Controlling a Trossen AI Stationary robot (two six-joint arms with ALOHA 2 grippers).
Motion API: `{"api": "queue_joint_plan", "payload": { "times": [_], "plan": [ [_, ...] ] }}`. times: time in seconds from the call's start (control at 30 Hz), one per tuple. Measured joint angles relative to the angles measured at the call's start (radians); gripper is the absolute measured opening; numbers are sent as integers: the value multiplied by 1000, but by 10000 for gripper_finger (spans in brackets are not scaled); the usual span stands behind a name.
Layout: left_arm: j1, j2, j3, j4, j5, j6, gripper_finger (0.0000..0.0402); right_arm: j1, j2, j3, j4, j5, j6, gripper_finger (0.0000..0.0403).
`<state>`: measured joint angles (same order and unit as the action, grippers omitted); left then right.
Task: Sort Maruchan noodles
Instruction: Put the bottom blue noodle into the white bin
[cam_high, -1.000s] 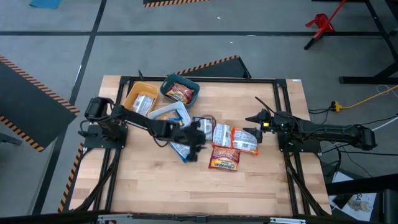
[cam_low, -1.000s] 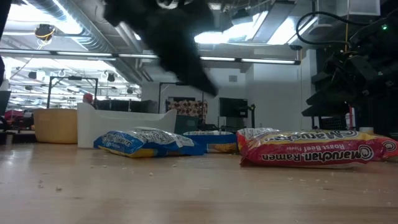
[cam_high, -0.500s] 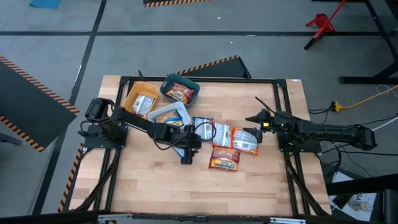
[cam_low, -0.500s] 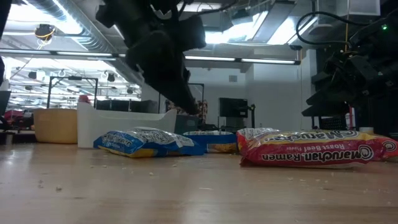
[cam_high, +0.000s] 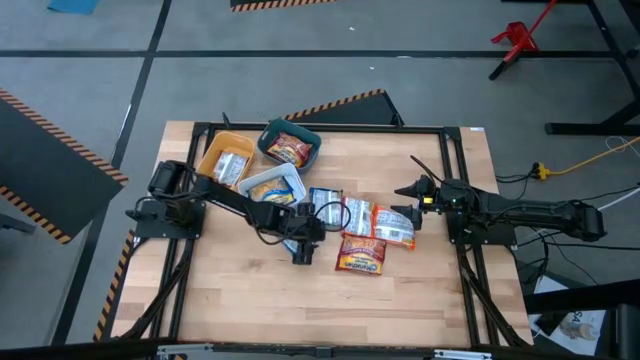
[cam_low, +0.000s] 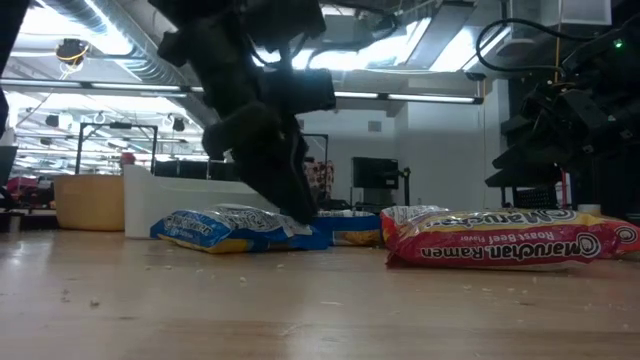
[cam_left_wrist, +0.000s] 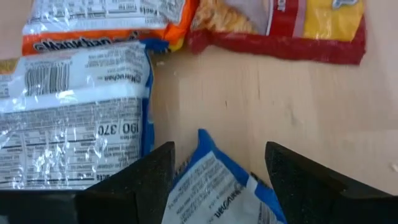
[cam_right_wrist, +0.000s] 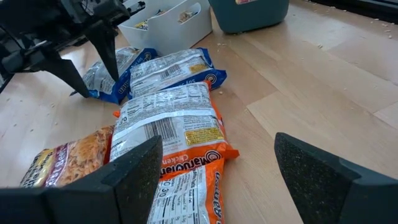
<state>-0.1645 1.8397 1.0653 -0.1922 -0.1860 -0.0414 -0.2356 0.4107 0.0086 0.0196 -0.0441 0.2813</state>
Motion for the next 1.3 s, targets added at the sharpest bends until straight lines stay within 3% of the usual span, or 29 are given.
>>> {"api": "queue_joint_plan", "payload": {
  "times": [0.53, 0.73, 0.97, 1.3],
  "plan": [
    [12, 26, 1, -54, 53, -6, 244, 0, 0, 0, 0, 0, 0, 296],
    [16, 49, 2, -62, 83, -61, 223, 0, 0, 0, 0, 0, 0, 296],
    [16, 51, 2, -68, 70, -113, 166, 0, 0, 0, 0, 1, 0, 296],
    [15, 50, 2, -99, 63, -149, 37, 0, 0, 0, 0, 2, 1, 296]
  ]
}}
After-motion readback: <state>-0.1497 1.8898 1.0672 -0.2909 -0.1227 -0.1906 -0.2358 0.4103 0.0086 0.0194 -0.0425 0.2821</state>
